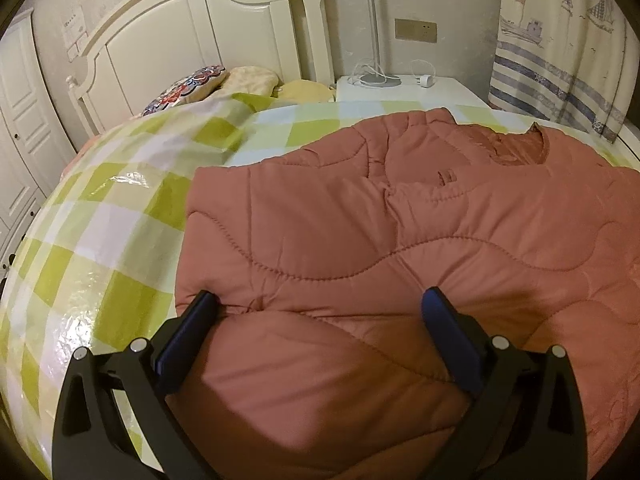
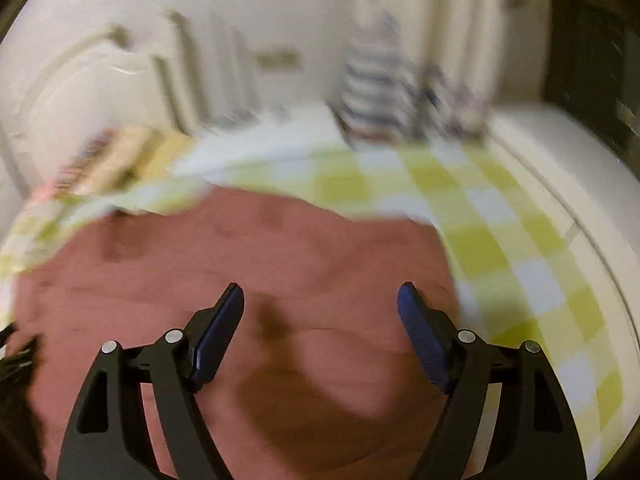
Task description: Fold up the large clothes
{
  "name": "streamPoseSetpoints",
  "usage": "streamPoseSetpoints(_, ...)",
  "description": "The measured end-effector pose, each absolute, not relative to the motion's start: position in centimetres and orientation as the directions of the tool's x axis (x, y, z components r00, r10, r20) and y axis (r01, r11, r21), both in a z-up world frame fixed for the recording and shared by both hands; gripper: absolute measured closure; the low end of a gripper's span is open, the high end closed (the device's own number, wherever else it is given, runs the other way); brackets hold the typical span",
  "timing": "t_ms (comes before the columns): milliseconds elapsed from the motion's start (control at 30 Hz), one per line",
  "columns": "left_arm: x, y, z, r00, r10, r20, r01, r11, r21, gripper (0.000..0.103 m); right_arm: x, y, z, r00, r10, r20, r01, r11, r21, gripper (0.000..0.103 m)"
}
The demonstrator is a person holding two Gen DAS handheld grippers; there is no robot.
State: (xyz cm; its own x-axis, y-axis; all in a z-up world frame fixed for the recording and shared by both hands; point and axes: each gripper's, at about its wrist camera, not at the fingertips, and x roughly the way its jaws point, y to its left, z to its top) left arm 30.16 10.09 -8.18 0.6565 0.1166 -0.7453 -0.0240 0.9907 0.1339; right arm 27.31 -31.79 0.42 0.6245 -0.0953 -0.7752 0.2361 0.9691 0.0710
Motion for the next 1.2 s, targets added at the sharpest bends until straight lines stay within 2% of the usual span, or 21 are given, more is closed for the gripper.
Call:
streamPoseSetpoints(33,30.1,10.0,-8.2,0.656,0.118,-0.745,-0.025,0.991,0.135,0.002,28.1,-32.6,-1.5,0.571,-0.066,-0.818,0.237,0.968,0.087,0.025)
streamPoseSetpoints(167,30.3,10.1,-8.3,0.655,0.122,-0.746,-0.029,0.990,0.137,0.002,28.7,-31.0,-0.3,0.547,-0.091,-0.832,0.178,0.984,0.009,0.024)
streamPoseSetpoints(333,30.3,10.1,-8.2,0.658,0.123,-0.743,-0.031,0.990,0.137,0.002,29.7,-31.0,3.0,0.642,-0.094,-0.761,0.215,0.975,0.061,0.024)
streamPoseSetpoints(500,30.2,10.2,-8.3,0.659,0.125,-0.742,-0.035,0.990,0.136,0.002,33.4,-30.6,-0.9,0.518,-0.122,-0.847,0.236,0.972,0.004,0.020)
streamPoseSetpoints(567,30.1,10.3,-8.3,0.660,0.128,-0.741,-0.038,0.990,0.137,0.002,33.5,-29.2,-1.0,0.522,-0.167,-0.836,0.213,0.975,-0.063,0.020)
streamPoseSetpoints(633,30.1,10.4,-8.3,0.661,0.125,-0.740,-0.039,0.990,0.133,0.002,33.4,-28.9,-0.3,0.511,-0.166,-0.843,0.223,0.973,-0.056,0.021)
streamPoseSetpoints(733,30.1,10.4,-8.3,0.661,0.127,-0.739,-0.040,0.990,0.134,0.002,32.0,-27.5,2.5,0.611,-0.138,-0.780,0.208,0.978,-0.010,0.020)
streamPoseSetpoints(800,30.2,10.4,-8.3,0.662,0.126,-0.739,-0.040,0.990,0.133,0.002,31.6,-26.4,2.9,0.640,-0.107,-0.761,0.166,0.986,0.001,0.014)
streamPoseSetpoints(933,30.2,10.4,-8.3,0.662,0.125,-0.739,-0.040,0.990,0.132,0.002,33.9,-25.1,-1.3,0.502,-0.073,-0.862,0.079,0.996,-0.038,0.011)
streamPoseSetpoints(1033,30.1,10.4,-8.3,0.662,0.125,-0.739,-0.039,0.990,0.132,0.002,33.1,-25.3,-0.6,0.532,-0.095,-0.841,0.125,0.992,-0.033,0.012)
streamPoseSetpoints(1100,30.1,10.4,-8.4,0.663,0.125,-0.739,-0.040,0.990,0.132,0.002,31.4,-24.9,1.4,0.606,-0.120,-0.786,0.160,0.987,-0.027,0.013)
streamPoseSetpoints(1133,30.1,10.4,-8.4,0.663,0.125,-0.738,-0.040,0.990,0.132,0.002,29.6,-24.5,3.0,0.674,-0.078,-0.735,0.146,0.989,0.029,0.013)
streamPoseSetpoints(1200,30.2,10.4,-8.4,0.664,0.126,-0.737,-0.040,0.990,0.133,0.002,27.1,-22.8,4.2,0.722,-0.007,-0.692,0.076,0.995,0.069,0.013)
